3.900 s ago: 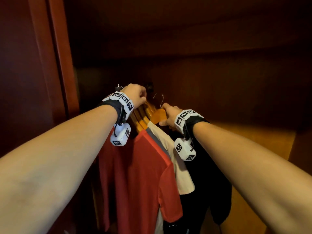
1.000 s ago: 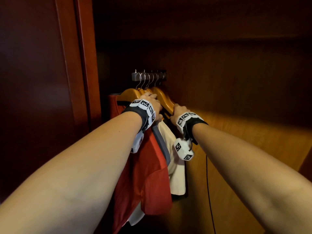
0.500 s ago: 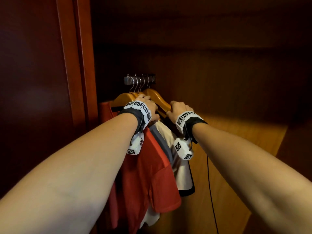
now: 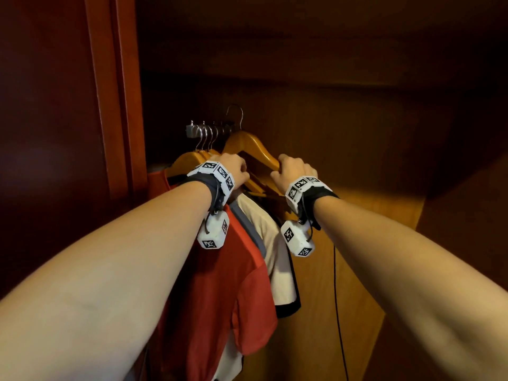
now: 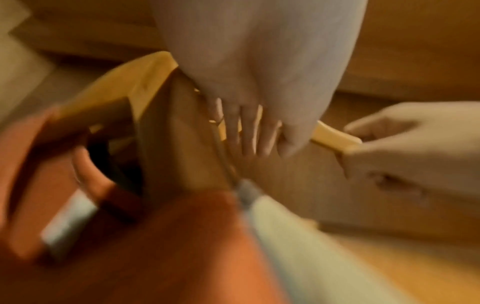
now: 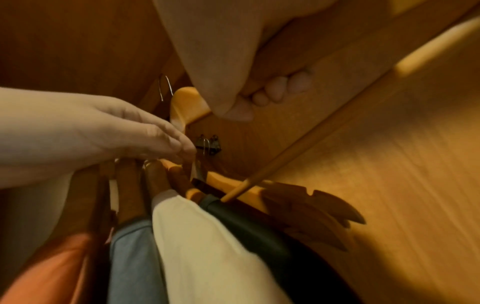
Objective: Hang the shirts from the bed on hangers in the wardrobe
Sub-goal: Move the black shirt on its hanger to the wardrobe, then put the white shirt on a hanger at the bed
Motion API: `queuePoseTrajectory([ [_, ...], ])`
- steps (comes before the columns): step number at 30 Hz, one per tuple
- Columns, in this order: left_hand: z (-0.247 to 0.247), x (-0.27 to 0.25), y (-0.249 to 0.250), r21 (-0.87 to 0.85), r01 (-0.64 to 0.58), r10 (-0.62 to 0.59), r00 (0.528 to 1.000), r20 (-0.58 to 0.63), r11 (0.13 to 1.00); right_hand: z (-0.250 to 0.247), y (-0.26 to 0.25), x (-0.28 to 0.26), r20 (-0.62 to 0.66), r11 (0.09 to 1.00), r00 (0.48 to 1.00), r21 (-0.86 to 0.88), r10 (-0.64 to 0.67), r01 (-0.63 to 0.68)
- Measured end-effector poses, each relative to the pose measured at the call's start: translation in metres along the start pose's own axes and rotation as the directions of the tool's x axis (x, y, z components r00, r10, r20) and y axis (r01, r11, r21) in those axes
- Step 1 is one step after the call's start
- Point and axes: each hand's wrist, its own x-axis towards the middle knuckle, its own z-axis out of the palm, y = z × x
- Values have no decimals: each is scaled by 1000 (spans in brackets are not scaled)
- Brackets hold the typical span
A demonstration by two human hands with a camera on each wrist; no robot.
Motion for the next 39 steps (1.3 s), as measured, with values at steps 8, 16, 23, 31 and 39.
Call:
queuePoseTrajectory([
  [8, -12, -17, 55, -650, 187, -311, 947, -79, 736, -45, 42, -47, -50, 998, 996, -4, 69, -70],
  [16, -25, -58, 120, -893, 73, -213, 977, -27, 445, -96, 83, -124, -107, 994, 988, 10, 109, -108],
  [23, -28, -116, 168, -927, -45, -143, 984, -105, 372, -128, 112, -185, -71, 987, 985, 40, 160, -158],
  [31, -26, -192, 203, -925, -173, 23, 984, -176, 339, -140, 91, -245, 23, 967, 986, 194, 163, -165],
  [39, 4, -250, 191, -978, -119, 169, 981, -90, 171, -128, 85, -322, 83, 903, 963, 335, 257, -270],
])
